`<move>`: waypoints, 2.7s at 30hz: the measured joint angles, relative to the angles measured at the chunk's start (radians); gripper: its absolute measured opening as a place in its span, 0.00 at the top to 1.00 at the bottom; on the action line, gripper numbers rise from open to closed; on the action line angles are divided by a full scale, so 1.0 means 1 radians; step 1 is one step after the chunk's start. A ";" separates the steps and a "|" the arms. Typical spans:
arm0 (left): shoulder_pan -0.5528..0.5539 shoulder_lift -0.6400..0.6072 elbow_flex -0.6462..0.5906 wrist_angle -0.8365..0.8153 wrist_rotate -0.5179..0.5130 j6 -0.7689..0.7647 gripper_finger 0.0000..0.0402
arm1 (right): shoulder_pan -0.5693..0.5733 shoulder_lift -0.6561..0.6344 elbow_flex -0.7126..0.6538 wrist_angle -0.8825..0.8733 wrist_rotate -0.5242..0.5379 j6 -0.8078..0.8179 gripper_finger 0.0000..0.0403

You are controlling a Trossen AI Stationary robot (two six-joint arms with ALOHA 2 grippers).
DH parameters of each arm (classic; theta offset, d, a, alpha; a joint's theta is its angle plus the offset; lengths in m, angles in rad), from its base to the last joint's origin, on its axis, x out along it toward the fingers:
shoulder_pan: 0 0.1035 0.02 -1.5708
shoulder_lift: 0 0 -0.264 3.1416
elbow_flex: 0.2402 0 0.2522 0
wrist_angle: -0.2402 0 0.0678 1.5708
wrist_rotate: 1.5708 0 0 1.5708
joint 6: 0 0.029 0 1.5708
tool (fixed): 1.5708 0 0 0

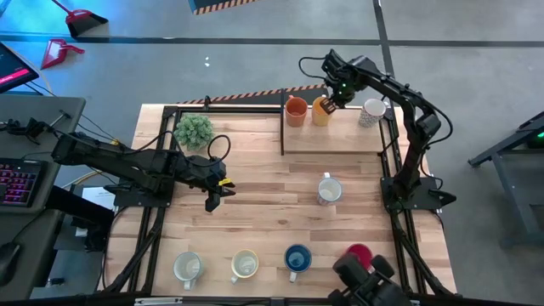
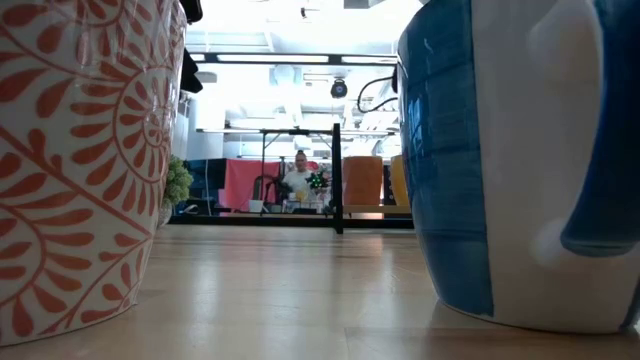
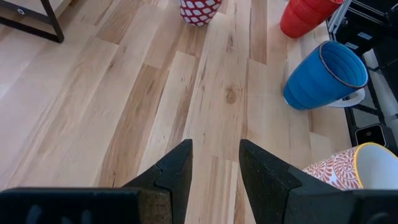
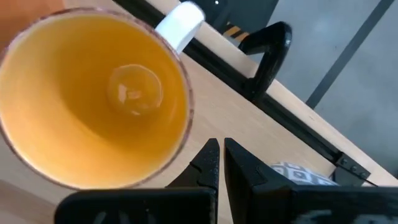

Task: Place coffee mugs
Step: Adjust the yellow mug, then put the red patterned mug on the shelf

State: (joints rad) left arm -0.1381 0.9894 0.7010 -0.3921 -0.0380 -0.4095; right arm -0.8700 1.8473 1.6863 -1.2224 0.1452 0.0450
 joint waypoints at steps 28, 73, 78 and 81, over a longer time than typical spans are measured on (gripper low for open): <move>0.000 0.000 0.000 -0.001 0.000 -0.005 0.70 | 0.015 0.025 0.000 0.007 -0.059 -0.131 1.00; 0.000 0.000 0.000 0.002 -0.027 0.018 0.70 | 0.555 -0.783 -0.387 0.095 -0.156 0.090 1.00; 0.000 0.000 0.000 0.002 -0.027 0.019 0.70 | 0.668 -0.908 -0.612 0.237 -0.130 0.177 1.00; 0.000 0.000 0.000 0.001 -0.027 0.019 0.70 | 0.729 -0.922 -0.721 0.280 -0.131 0.235 1.00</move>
State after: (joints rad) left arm -0.1380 0.9894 0.7010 -0.3908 -0.0652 -0.3908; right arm -0.1411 0.9257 0.9655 -0.9423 0.0143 0.2800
